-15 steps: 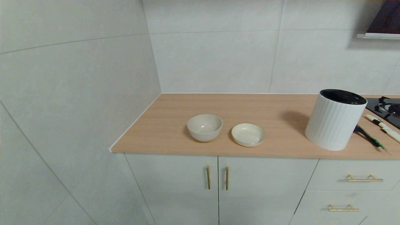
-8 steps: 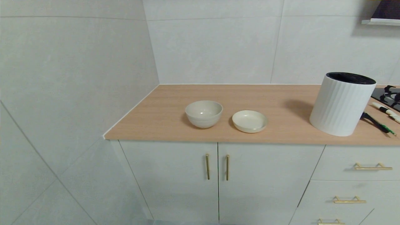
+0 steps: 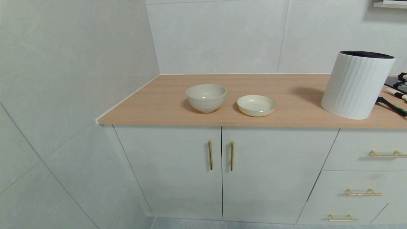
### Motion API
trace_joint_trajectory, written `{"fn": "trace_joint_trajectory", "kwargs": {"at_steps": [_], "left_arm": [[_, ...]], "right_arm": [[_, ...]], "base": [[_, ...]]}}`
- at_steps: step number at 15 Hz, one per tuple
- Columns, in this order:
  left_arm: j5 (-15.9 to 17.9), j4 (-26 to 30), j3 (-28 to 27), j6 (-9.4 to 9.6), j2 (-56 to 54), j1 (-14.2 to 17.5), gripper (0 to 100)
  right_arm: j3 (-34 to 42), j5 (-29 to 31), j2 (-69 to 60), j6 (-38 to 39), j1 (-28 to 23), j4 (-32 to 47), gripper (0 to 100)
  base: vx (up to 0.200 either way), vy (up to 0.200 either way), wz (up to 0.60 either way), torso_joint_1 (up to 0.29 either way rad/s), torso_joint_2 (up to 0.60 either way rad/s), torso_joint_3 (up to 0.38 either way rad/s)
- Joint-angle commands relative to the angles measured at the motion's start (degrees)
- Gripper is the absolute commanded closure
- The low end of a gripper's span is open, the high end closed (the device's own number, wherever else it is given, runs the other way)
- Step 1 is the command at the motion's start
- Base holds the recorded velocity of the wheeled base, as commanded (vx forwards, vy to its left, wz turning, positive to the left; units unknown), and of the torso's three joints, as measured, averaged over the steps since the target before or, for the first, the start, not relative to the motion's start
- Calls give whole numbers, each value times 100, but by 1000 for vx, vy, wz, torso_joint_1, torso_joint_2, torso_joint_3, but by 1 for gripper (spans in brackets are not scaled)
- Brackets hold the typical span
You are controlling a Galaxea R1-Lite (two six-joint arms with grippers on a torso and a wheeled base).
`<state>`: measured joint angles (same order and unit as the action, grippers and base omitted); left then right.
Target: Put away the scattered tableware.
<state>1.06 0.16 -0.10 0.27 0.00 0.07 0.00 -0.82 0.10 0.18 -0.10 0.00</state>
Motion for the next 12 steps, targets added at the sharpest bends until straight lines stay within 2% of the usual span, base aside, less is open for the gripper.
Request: {"fn": "trace_joint_trajectory", "kwargs": {"at_steps": [1,10,12], "left_arm": [[-1,-7,1,0,9,1,0],[-1,2,1,0,9,1,0],[-1,-7,1,0,9,1,0]], "right_arm": [[0,3,-1,-1,1,0,0],[0,3,-1,-1,1,0,0],[0,-6,-1,-1,1,0,0]], "base": [[0,0,0,-178,491,300],[0,0,0,-131,455,326],[0,0,0,-41,185,154]]}}
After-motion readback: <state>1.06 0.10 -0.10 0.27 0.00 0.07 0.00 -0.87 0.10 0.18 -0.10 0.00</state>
